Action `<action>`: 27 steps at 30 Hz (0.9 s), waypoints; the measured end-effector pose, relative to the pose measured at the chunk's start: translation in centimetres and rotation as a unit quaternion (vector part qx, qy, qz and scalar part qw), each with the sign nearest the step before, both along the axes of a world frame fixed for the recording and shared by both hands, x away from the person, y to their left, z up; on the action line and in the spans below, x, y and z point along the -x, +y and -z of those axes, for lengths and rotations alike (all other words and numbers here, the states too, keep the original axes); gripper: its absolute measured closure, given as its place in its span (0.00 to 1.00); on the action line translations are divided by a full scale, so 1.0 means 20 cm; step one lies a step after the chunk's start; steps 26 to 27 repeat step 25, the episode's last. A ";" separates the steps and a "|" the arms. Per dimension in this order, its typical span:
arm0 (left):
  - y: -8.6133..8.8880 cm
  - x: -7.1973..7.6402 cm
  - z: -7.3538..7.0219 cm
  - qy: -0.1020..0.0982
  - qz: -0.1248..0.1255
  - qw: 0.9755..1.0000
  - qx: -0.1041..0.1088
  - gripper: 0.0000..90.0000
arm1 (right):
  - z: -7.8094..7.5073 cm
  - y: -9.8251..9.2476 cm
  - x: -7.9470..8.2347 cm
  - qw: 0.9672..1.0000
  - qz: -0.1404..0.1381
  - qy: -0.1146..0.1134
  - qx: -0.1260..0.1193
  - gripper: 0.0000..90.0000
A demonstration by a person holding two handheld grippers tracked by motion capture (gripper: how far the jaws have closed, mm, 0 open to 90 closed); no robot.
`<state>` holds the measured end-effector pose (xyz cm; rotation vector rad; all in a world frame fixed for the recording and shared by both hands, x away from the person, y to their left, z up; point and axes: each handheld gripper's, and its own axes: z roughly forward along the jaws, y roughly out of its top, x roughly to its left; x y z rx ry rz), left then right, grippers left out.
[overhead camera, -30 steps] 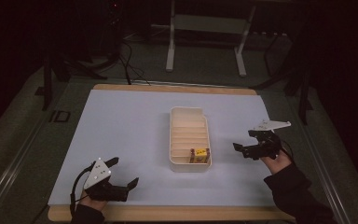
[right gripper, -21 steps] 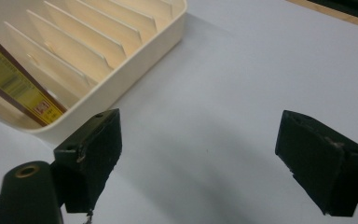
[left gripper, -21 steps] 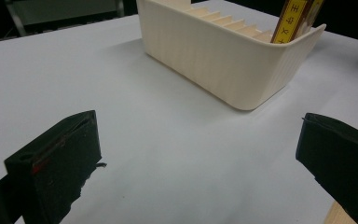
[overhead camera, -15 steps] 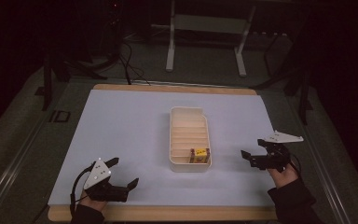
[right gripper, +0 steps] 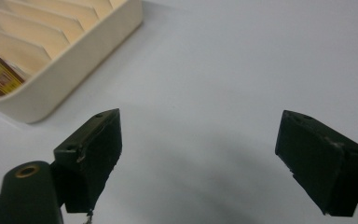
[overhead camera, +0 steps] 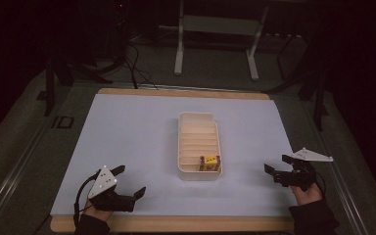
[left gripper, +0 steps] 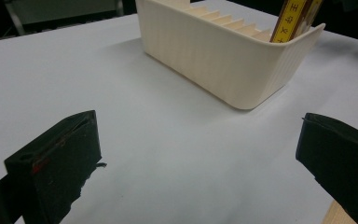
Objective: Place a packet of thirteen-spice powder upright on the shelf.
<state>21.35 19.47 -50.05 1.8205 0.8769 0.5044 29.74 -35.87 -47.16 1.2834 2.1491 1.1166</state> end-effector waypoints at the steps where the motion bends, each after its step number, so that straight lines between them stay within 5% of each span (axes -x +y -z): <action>1: 0.00 0.00 0.00 0.000 0.000 1.000 0.000 0.00 | 0.00 0.00 0.00 1.000 0.000 0.000 -0.005 0.16; 27: -0.02 0.00 0.00 0.001 0.007 1.000 -0.009 0.00 | 0.04 0.05 0.05 0.999 -0.034 -0.003 0.026 0.16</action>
